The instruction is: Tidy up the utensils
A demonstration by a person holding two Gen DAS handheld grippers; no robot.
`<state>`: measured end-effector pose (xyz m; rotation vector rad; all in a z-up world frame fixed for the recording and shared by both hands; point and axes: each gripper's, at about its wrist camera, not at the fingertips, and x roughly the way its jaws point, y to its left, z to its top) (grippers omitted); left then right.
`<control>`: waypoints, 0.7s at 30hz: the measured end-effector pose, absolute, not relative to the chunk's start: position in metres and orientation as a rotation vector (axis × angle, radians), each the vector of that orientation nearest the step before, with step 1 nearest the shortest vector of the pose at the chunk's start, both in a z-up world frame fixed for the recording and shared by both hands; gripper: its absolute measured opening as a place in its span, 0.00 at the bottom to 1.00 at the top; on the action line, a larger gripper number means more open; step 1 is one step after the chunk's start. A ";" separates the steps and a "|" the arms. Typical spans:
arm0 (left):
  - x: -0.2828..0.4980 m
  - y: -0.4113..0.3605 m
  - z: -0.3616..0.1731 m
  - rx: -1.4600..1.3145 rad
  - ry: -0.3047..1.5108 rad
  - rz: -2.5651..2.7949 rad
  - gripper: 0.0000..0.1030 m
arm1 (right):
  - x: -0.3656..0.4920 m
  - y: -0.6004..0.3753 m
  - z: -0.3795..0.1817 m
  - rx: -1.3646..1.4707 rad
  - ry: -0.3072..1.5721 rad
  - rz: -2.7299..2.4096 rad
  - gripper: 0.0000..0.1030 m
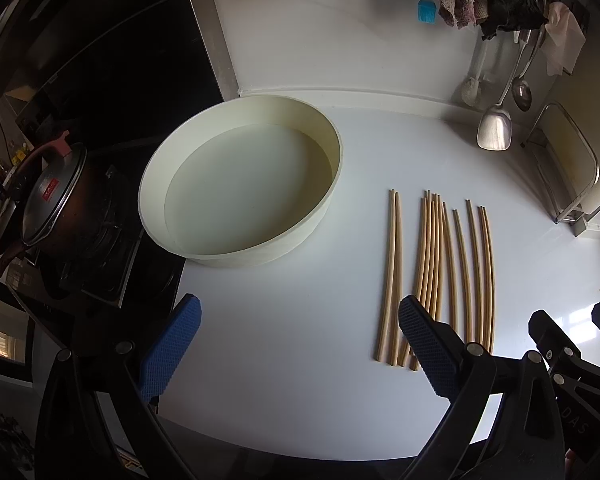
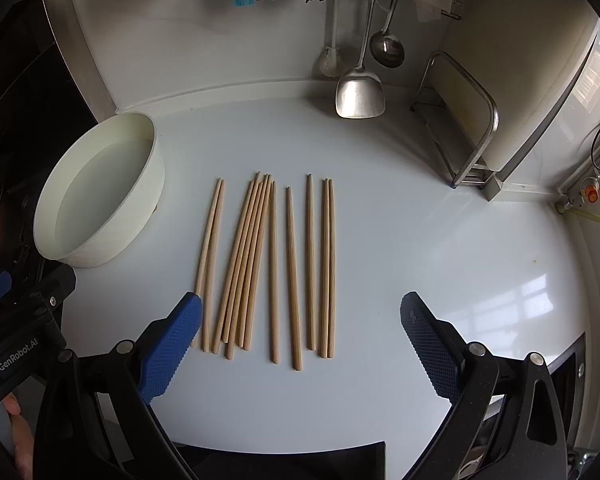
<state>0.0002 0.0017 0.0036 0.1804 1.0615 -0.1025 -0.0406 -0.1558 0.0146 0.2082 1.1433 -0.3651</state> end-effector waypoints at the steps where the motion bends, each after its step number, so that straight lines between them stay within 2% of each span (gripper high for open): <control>1: 0.000 0.001 0.004 0.181 1.061 -0.103 0.94 | -0.041 -0.156 0.015 0.209 1.143 -0.366 0.92; 21: -0.003 0.006 0.003 0.178 1.055 -0.104 0.94 | -0.042 -0.154 0.016 0.209 1.141 -0.368 0.92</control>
